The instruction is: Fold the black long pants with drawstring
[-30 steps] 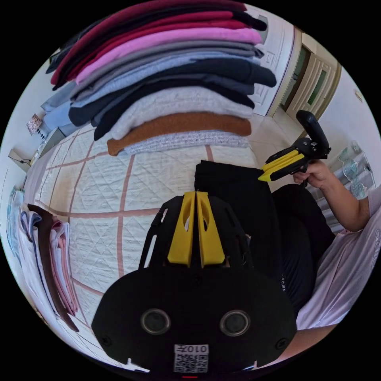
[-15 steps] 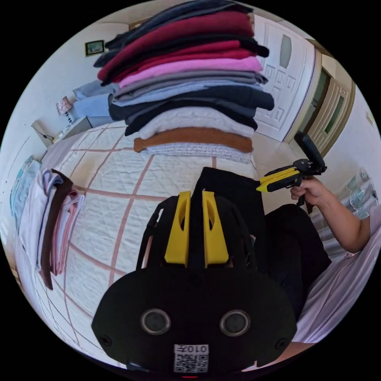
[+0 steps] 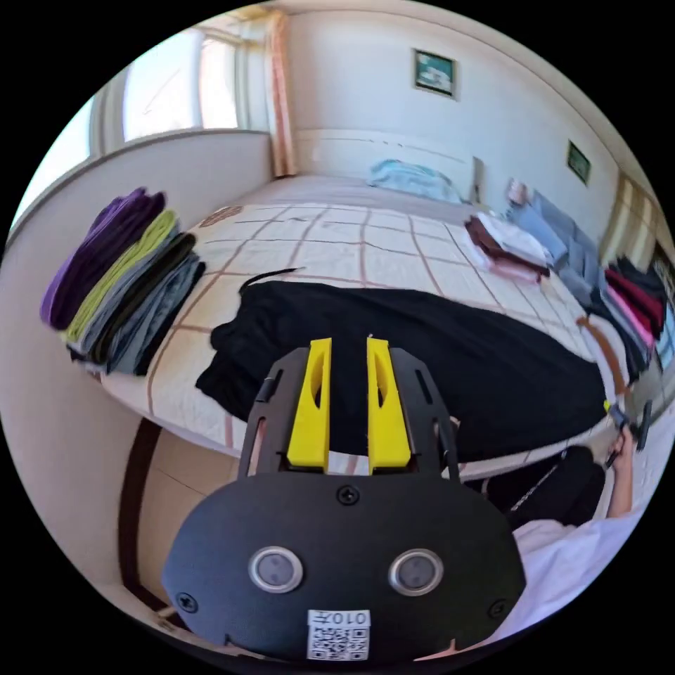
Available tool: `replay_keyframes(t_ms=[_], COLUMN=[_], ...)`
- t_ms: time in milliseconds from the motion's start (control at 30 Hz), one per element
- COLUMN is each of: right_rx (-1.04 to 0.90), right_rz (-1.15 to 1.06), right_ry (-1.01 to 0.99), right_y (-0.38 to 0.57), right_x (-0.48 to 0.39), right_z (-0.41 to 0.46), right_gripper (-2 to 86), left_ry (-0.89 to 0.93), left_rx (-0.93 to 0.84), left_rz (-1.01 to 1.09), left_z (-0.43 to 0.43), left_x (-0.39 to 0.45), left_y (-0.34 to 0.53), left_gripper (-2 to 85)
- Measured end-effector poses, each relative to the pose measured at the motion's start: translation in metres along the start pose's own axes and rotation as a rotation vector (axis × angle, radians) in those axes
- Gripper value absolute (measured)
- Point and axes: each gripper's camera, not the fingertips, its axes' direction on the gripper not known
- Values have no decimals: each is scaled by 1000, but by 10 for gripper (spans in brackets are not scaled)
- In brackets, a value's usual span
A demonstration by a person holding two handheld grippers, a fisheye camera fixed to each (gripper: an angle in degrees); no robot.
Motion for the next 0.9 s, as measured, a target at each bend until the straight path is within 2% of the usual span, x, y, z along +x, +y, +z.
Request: replay_keyframes(t_ms=[100,200,400,667,767,900], right_rx=[79,27,16,-57,-95,-150], right_rz=[-41,-122,-201,-223,-222,-186], right_ry=[45,39,44,40,60,24], right_y=[-3,-4,7,9,2,-12], right_x=[-36,-71,-104,-104,-99,-80], right_z=[-11,-1,7,29,45,73], right_gripper=[31,28,27,25,25,26], left_ry=[104,218,205,234,247,222], left_rx=[50,-43,-85,23,-10,-115], left_rz=[-232,-308,-408,-320,-348,-330], left_z=[-26,-13,-5,-96,-105,-71], left_x=[-76,-102,-106,-98,-110,-122], left_y=[3,-3,-6,-4,10,20], left_gripper=[85,86,49,1,-1,-1])
